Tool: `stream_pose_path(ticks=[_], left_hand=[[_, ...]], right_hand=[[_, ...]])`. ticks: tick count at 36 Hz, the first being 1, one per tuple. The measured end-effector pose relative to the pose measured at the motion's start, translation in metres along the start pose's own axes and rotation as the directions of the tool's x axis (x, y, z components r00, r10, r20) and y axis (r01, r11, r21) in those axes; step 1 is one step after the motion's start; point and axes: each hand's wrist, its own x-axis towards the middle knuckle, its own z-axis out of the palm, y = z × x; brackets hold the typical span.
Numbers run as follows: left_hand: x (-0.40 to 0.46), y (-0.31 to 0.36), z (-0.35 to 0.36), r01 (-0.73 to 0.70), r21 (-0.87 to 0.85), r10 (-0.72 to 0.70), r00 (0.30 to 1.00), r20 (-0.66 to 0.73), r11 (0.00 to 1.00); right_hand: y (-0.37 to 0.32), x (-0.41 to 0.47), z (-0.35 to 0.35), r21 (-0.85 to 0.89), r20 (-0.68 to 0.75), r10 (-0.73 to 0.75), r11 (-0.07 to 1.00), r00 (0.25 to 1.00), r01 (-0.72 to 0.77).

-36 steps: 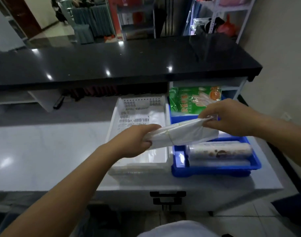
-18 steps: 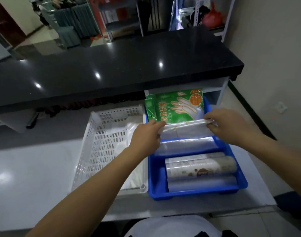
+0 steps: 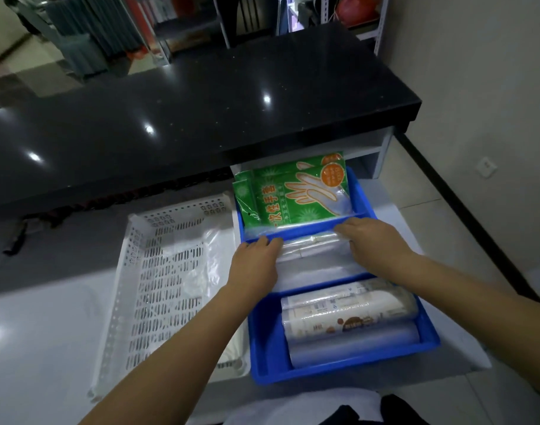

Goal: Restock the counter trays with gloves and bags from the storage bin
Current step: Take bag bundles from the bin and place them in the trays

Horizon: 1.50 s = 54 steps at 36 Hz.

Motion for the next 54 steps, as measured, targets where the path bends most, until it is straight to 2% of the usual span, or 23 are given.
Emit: stream_pose_path(ticks=[3,6,9,11,13,16,18,22,26,34,39,43,47,50,54], left_hand=[[0.003,-0.001,-0.009,-0.007,-0.032,0.011,0.993,0.116,0.999],[0.014,-0.005,-0.020,0.022,-0.087,0.005,0.955,0.298,0.996],[0.025,-0.009,-0.031,0.066,-0.136,-0.004,0.912,0.410,0.989],[0.028,-0.009,-0.035,0.081,-0.092,-0.042,0.929,0.369,0.992],[0.027,-0.009,-0.033,0.083,-0.071,-0.064,0.970,0.234,0.994],[0.021,-0.010,-0.024,0.059,-0.128,-0.054,0.998,0.042,0.990],[0.017,-0.011,-0.018,0.045,-0.157,-0.047,0.999,-0.011,0.987],[0.010,-0.011,-0.005,0.017,-0.167,-0.022,0.999,-0.030,0.986],[0.008,-0.012,-0.001,0.014,-0.126,-0.023,0.997,-0.075,0.992],[0.002,-0.018,-0.007,0.072,-0.150,-0.060,0.995,0.081,0.986],[-0.026,-0.026,-0.016,0.123,-0.208,-0.113,0.992,0.061,0.970],[-0.069,-0.033,-0.022,0.231,-0.305,-0.221,0.973,0.069,0.924],[-0.136,-0.037,-0.025,0.372,-0.407,-0.385,0.921,0.054,0.834],[-0.193,-0.039,-0.022,0.498,-0.430,-0.530,0.846,0.050,0.753],[-0.269,-0.039,-0.014,0.633,-0.470,-0.689,0.722,0.071,0.615]], right_hand=[[0.004,0.005,-0.004,-0.018,0.119,0.004,1.000,0.993,-0.002],[0.008,0.013,-0.018,0.029,0.230,0.020,0.999,0.973,-0.027],[0.011,0.022,-0.029,0.014,0.261,0.028,0.999,0.965,-0.033],[0.007,0.026,-0.030,-0.041,0.199,0.033,0.999,0.979,-0.025],[0.002,0.028,-0.024,-0.074,0.108,0.032,0.997,0.994,-0.024],[-0.001,0.027,-0.012,-0.080,0.013,0.036,0.996,0.999,-0.035],[-0.001,0.024,-0.005,-0.086,-0.011,0.043,0.995,0.999,-0.044],[-0.003,0.017,0.006,-0.099,-0.035,0.069,0.992,0.997,-0.072],[-0.002,0.015,0.010,-0.132,0.014,0.093,0.987,0.996,-0.090],[-0.008,0.011,-0.010,-0.067,0.084,0.124,0.991,0.989,-0.119],[-0.026,0.000,-0.037,-0.024,0.060,0.126,0.992,0.990,-0.125],[-0.054,-0.013,-0.049,-0.001,0.045,0.066,0.998,0.997,-0.066],[-0.105,-0.015,-0.052,0.055,0.076,-0.064,0.997,0.995,0.059],[-0.158,-0.014,-0.046,0.111,0.113,-0.223,0.971,0.968,0.211],[-0.232,-0.015,-0.023,0.192,0.157,-0.446,0.889,0.881,0.416]])
